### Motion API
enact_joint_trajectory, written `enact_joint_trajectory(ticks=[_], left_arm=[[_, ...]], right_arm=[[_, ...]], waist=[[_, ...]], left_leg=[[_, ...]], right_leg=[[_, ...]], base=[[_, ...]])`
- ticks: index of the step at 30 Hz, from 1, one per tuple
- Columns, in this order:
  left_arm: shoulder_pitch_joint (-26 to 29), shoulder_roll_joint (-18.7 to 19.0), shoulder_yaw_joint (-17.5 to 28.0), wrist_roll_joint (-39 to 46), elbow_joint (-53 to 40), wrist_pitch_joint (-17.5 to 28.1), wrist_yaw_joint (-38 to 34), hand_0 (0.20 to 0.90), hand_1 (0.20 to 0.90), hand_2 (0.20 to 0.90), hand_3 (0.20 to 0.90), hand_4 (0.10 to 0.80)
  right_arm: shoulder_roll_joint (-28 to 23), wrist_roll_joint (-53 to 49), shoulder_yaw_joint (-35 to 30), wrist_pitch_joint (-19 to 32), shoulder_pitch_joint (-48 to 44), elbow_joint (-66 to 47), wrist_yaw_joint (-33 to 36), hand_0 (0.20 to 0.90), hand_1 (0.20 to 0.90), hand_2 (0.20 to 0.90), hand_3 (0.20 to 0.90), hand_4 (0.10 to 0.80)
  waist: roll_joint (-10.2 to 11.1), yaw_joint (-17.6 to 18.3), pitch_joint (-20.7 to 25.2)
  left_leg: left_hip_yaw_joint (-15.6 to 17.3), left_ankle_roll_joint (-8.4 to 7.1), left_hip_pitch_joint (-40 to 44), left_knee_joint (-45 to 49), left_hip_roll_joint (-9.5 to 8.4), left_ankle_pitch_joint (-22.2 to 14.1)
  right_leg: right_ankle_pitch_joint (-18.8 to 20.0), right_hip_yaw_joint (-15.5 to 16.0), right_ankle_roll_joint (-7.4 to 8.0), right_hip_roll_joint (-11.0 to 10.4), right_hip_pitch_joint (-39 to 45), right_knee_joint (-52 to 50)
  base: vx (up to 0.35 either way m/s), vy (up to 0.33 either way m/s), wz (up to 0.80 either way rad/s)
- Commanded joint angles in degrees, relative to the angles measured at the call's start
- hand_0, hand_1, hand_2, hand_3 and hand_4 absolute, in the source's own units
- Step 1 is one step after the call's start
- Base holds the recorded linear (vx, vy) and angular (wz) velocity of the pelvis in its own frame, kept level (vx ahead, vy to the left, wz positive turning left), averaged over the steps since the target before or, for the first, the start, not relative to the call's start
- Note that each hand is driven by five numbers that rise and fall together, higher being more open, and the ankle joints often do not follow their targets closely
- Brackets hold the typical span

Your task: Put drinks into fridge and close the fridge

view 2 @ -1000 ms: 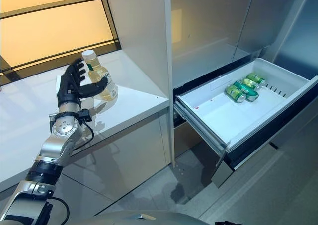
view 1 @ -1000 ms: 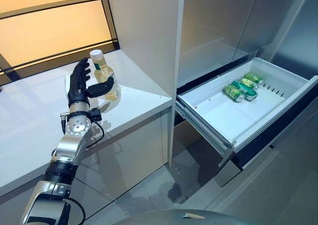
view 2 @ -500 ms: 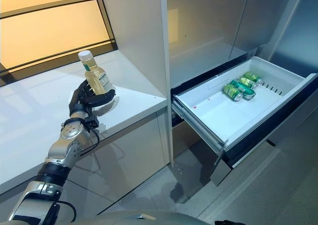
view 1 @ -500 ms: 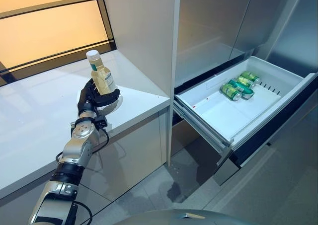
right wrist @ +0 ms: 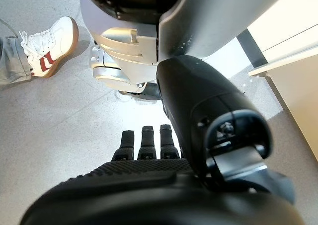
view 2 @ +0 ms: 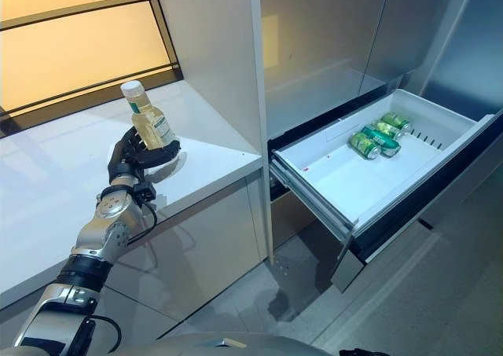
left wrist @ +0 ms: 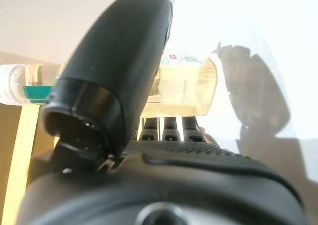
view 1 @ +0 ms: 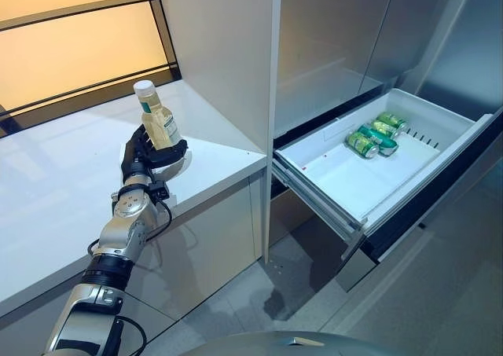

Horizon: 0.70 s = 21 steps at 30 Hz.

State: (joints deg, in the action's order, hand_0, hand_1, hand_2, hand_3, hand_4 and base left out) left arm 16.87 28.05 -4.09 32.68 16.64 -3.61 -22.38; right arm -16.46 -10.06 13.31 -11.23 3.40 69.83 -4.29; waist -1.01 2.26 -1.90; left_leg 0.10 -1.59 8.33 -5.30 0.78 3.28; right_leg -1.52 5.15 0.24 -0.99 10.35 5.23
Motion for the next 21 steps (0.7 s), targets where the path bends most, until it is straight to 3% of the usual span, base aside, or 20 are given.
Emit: enact_joint_trajectory(ticks=[1, 21], left_arm=[[13.86, 2.38, 2.88, 0.33, 3.03, 7.18, -1.09, 0.9, 0.9, 0.9, 0.9, 0.8], [16.42, 3.99, 3.67, 0.48, 0.35, 7.96, -2.83, 0.9, 0.9, 0.9, 0.9, 0.8]], right_arm=[[1.61, 0.23, 2.08, 0.2, -2.07, 0.9, -2.48, 0.9, 0.9, 0.9, 0.9, 0.8], [1.42, -0.06, 2.44, 0.43, -1.97, 0.95, -2.71, 0.9, 0.9, 0.9, 0.9, 0.8]], waist=[[0.57, 0.9, 1.06], [0.58, 0.97, 1.4]], left_leg=[[-0.54, 1.74, 0.99, 0.3, -2.25, -6.19], [-0.59, 1.6, 0.9, 0.3, -2.2, -6.32]], right_leg=[[0.59, -0.98, 3.97, -0.96, -2.22, -1.83], [0.49, -0.93, 3.99, -0.94, -2.22, -1.67]], base=[[0.0, 0.0, 0.0], [0.001, -0.001, -0.01]])
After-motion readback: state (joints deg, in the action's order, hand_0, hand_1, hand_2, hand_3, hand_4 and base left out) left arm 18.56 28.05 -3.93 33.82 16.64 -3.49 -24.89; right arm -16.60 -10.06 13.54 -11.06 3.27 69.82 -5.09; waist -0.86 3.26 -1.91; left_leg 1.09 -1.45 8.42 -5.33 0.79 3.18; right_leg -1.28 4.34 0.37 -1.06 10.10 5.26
